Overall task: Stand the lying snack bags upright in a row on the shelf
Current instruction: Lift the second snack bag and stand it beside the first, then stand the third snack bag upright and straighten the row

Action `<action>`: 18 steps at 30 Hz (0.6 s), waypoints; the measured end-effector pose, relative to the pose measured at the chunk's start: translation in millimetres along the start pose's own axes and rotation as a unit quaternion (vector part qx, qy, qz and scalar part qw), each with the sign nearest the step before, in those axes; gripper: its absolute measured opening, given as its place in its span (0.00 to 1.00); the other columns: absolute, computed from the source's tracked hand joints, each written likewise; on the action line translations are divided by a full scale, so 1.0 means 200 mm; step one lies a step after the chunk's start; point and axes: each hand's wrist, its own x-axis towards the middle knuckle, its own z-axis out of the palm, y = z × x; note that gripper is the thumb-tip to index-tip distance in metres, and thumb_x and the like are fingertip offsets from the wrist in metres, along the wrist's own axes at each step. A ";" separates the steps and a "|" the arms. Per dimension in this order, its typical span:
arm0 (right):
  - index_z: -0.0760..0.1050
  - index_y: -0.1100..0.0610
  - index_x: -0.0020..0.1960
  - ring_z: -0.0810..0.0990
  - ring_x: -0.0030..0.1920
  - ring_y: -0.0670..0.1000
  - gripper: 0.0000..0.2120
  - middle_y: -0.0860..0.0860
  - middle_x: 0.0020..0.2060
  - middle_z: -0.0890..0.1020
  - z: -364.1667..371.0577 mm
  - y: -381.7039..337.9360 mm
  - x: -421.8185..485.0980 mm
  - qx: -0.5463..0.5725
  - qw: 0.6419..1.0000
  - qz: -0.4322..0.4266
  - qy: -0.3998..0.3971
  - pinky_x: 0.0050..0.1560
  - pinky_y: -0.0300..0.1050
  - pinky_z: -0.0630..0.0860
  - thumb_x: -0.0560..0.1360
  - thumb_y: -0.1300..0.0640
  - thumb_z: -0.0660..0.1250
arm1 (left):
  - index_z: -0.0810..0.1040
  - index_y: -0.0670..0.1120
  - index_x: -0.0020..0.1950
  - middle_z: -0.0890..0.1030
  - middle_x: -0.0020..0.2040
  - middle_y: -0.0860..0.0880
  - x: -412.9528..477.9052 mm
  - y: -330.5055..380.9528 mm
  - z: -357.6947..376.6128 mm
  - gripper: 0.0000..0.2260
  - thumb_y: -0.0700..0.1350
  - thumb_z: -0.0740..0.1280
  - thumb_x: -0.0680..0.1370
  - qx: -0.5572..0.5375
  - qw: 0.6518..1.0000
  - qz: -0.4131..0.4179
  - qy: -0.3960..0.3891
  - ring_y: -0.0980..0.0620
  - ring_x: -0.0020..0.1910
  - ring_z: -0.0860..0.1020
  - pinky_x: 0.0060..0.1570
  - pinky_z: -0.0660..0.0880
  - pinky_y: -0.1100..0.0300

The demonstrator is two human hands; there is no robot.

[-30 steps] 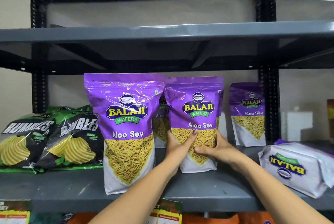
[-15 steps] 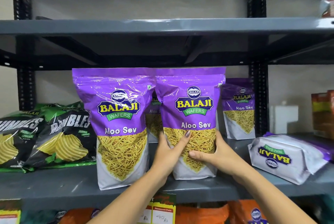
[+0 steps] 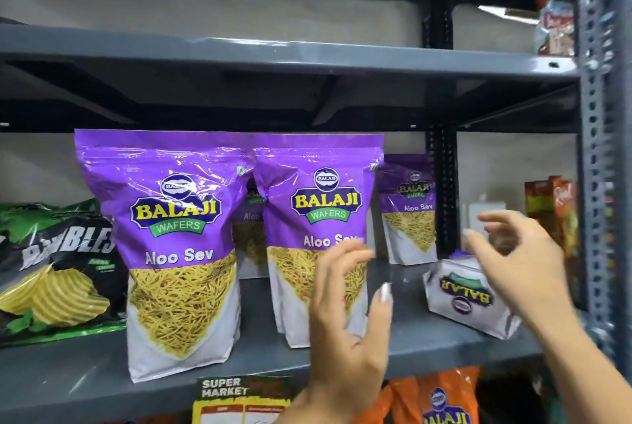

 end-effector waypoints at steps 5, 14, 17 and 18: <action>0.75 0.59 0.54 0.77 0.59 0.63 0.30 0.64 0.58 0.80 -0.14 0.34 0.15 -0.236 0.943 0.197 -0.126 0.57 0.55 0.71 0.75 0.34 0.50 | 0.76 0.51 0.52 0.80 0.53 0.51 0.21 -0.15 0.40 0.12 0.47 0.68 0.70 -0.028 0.959 -0.251 -0.131 0.52 0.53 0.78 0.59 0.75 0.52; 0.66 0.58 0.48 0.77 0.31 0.55 0.45 0.58 0.35 0.78 -0.05 0.62 0.19 -0.110 0.928 0.294 -0.199 0.37 0.45 0.71 0.55 0.18 0.56 | 0.75 0.42 0.65 0.80 0.63 0.42 0.31 -0.42 0.77 0.22 0.55 0.63 0.77 -0.060 0.761 -0.547 -0.344 0.49 0.48 0.81 0.41 0.77 0.67; 0.69 0.58 0.58 0.68 0.19 0.49 0.30 0.53 0.28 0.72 -0.09 0.54 0.16 -0.028 0.935 0.304 -0.182 0.23 0.37 0.66 0.68 0.36 0.66 | 0.78 0.44 0.51 0.83 0.49 0.45 0.30 -0.40 0.80 0.11 0.49 0.69 0.74 -0.084 0.771 -0.541 -0.325 0.53 0.35 0.80 0.36 0.78 0.64; 0.66 0.58 0.64 0.68 0.20 0.49 0.27 0.53 0.28 0.72 -0.10 0.53 0.17 -0.005 0.936 0.301 -0.183 0.20 0.36 0.65 0.73 0.43 0.67 | 0.77 0.43 0.53 0.83 0.51 0.44 0.30 -0.40 0.80 0.13 0.48 0.70 0.74 -0.083 0.772 -0.542 -0.320 0.51 0.38 0.80 0.42 0.79 0.61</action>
